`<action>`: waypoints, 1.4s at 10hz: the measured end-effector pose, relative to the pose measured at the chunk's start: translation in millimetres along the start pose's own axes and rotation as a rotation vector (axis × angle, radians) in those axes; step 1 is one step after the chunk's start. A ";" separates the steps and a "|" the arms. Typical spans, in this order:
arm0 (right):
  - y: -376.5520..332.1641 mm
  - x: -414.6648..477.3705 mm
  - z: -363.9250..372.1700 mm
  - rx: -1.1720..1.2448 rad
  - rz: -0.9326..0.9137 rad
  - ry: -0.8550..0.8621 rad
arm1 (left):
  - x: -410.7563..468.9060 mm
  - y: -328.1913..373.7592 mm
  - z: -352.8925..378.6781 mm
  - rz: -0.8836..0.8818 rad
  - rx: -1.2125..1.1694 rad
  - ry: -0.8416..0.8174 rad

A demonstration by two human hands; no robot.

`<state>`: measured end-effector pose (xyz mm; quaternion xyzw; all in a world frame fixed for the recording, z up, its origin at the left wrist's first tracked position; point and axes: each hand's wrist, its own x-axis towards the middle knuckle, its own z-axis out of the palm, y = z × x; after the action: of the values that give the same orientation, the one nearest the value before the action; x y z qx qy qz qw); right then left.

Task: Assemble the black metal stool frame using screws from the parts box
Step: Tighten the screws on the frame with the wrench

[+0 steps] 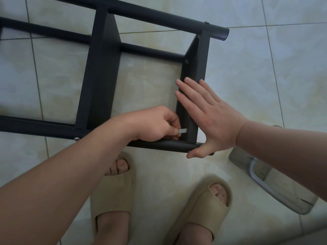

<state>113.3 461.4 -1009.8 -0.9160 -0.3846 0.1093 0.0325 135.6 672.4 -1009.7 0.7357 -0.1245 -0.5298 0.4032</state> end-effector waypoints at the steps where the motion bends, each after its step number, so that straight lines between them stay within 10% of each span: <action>1: 0.0 -0.3 -0.4 0.002 0.001 0.000 | 0.7 -0.1 0.2 -0.004 0.056 -0.019; 6: -0.7 0.2 0.3 0.009 -0.001 0.008 | -1.6 -1.9 -5.6 0.063 0.106 0.142; 8: -0.6 0.0 0.3 0.008 0.002 0.004 | 2.4 0.0 -2.1 -0.123 -0.456 0.097; 14: -1.6 0.2 -1.4 0.003 0.007 -0.006 | 9.9 -2.3 3.2 -0.124 -0.640 0.145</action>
<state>112.6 462.7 -1008.2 -0.9170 -0.3813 0.1127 0.0325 136.2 666.4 -1018.4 0.6137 0.1224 -0.5120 0.5884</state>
